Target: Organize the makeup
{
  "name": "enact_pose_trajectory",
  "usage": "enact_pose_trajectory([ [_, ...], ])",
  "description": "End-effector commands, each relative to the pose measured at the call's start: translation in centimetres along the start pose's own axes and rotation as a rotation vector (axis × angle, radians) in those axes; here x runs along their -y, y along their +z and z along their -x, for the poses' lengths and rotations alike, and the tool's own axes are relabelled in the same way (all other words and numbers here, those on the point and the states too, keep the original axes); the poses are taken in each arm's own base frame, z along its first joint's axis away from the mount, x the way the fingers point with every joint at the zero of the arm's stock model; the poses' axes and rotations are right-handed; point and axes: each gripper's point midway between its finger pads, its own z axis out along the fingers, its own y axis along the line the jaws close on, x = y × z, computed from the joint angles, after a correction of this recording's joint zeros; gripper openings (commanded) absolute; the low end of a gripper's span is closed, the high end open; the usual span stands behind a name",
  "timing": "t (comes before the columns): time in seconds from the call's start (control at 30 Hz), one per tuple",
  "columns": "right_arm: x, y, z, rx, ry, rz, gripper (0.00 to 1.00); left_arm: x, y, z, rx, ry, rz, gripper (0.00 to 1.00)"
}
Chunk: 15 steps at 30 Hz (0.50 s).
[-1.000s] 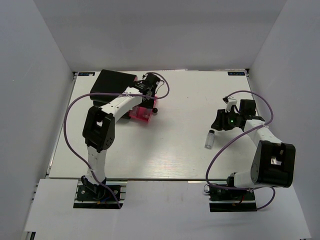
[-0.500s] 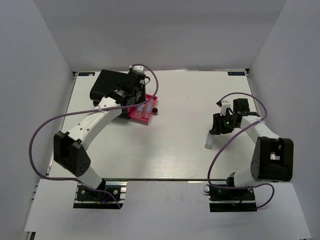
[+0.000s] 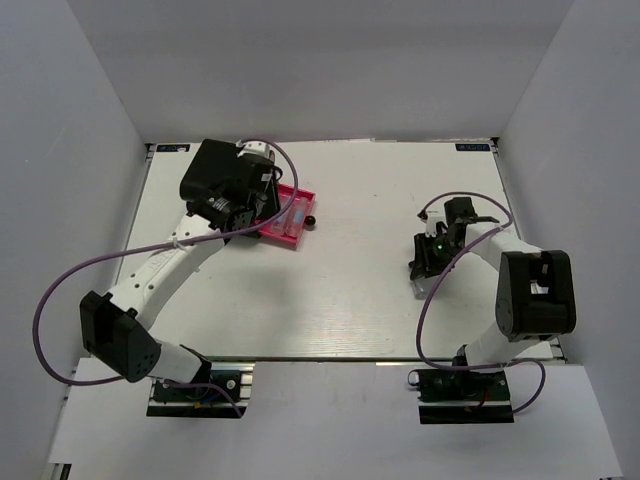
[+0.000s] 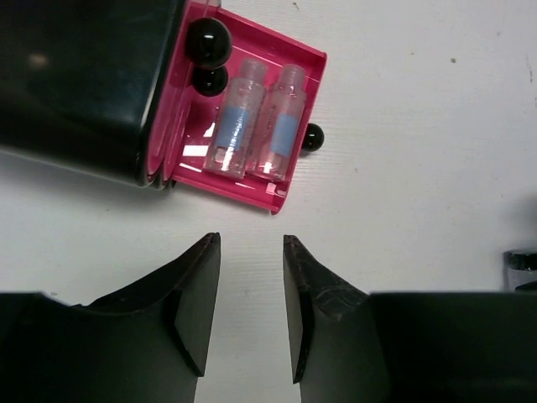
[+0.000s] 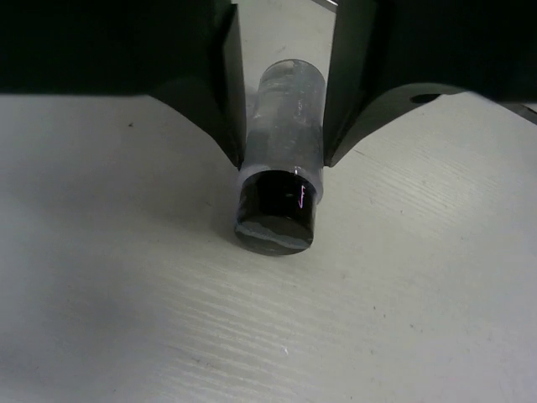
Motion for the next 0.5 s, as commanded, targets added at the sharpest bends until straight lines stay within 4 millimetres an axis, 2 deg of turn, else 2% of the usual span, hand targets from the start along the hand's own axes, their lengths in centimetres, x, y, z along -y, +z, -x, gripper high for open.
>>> enact_pose_trajectory([
  [0.0,0.5,0.5,0.2,-0.029,0.000,-0.042,0.27,-1.5,-2.3,1.2,0.067,-0.042,0.032,0.47],
  [0.03,0.2,0.5,0.6,-0.025,-0.019,-0.037,0.20,-1.7,-2.5,1.3,0.073,-0.043,0.037,0.47],
  [0.07,-0.1,0.5,0.8,-0.024,-0.039,-0.020,0.06,-2.0,-2.9,1.1,0.080,-0.050,0.041,0.47],
  [0.1,-0.3,0.6,1.1,-0.023,-0.049,-0.003,0.00,-2.3,-3.0,1.1,0.086,-0.051,0.052,0.48],
  [0.23,-2.6,0.1,4.5,0.026,-0.138,0.119,0.00,-2.9,-3.8,1.1,0.107,-0.070,0.062,0.48],
  [0.27,-4.0,-0.5,6.5,0.061,-0.176,0.170,0.00,-3.0,-3.9,1.2,0.111,-0.072,0.063,0.48],
  [0.33,-5.0,-0.4,8.5,0.078,-0.193,0.220,0.00,-3.2,-4.1,1.4,0.124,-0.074,0.068,0.48],
  [0.37,-6.8,-1.2,10.8,0.123,-0.230,0.273,0.00,-3.3,-4.2,1.5,0.129,-0.076,0.071,0.48],
  [0.47,-9.6,-0.8,13.0,0.132,-0.241,0.359,0.00,-3.5,-4.6,1.8,0.146,-0.082,0.080,0.48],
])
